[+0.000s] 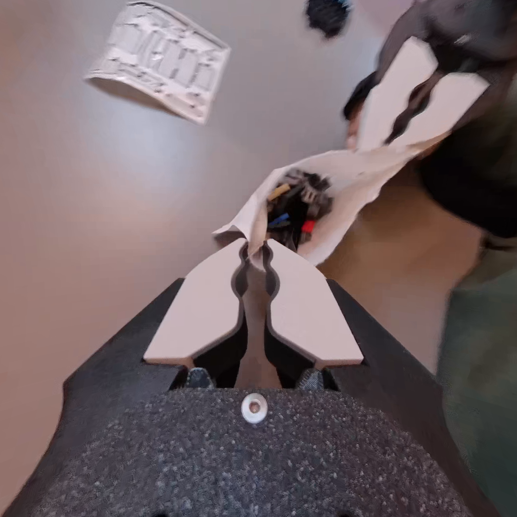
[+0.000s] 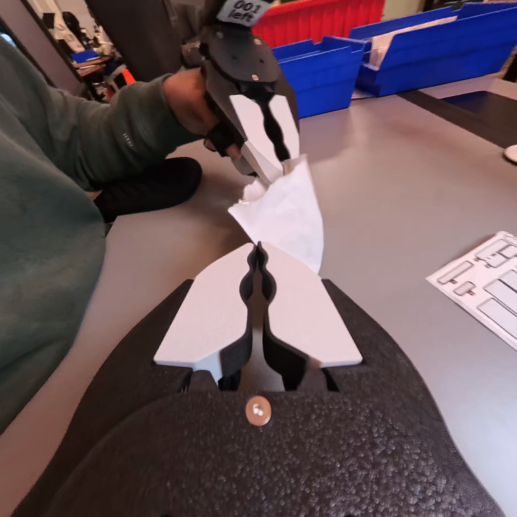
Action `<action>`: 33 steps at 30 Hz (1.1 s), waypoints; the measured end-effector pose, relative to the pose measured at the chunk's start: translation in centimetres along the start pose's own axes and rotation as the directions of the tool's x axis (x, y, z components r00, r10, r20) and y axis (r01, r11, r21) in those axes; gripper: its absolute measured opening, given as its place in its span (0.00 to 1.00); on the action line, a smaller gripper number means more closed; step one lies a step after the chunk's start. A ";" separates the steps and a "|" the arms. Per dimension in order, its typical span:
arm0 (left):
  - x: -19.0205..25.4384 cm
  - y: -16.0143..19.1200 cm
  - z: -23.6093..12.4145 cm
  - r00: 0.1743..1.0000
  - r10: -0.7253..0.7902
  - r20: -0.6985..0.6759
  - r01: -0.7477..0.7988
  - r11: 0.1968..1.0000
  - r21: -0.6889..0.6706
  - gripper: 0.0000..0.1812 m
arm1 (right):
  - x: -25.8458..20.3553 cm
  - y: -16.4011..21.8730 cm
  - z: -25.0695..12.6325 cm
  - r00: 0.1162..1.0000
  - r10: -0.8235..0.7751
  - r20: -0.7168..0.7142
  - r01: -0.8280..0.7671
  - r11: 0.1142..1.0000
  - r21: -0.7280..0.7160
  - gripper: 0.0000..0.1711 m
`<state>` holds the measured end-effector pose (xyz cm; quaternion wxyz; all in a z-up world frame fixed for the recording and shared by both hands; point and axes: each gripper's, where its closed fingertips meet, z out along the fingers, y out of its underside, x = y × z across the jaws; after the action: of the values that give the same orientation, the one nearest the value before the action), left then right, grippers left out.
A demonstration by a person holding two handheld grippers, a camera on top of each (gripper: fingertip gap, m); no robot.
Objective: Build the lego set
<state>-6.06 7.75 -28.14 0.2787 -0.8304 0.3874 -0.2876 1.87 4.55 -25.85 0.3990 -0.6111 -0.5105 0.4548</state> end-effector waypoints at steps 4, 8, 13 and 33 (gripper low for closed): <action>-0.5 0.6 -0.5 0.996 0.013 0.089 -0.009 0.999 -0.048 0.10 | 0.9 0.0 -0.1 0.999 0.002 -0.046 -0.001 1.000 0.007 0.00; 0.8 -1.0 -1.4 0.992 0.126 -0.003 -0.125 0.988 0.095 0.20 | 1.1 -0.3 -0.4 0.999 0.041 -0.036 -0.039 0.999 0.036 0.00; 2.4 -0.4 -3.1 0.913 0.311 -0.265 -0.238 0.932 0.274 0.22 | 0.7 0.0 -1.4 0.988 0.132 0.074 -0.135 0.990 0.036 0.00; 3.3 0.8 -0.3 0.842 0.450 -0.299 -0.381 0.887 0.262 0.00 | 1.1 1.2 -2.8 0.969 0.207 0.134 -0.206 0.978 -0.023 0.00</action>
<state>-4.90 4.54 -27.64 0.3397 -0.6302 0.5725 -0.3997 4.94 5.41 -26.39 0.3111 -0.6302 -0.4719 0.5323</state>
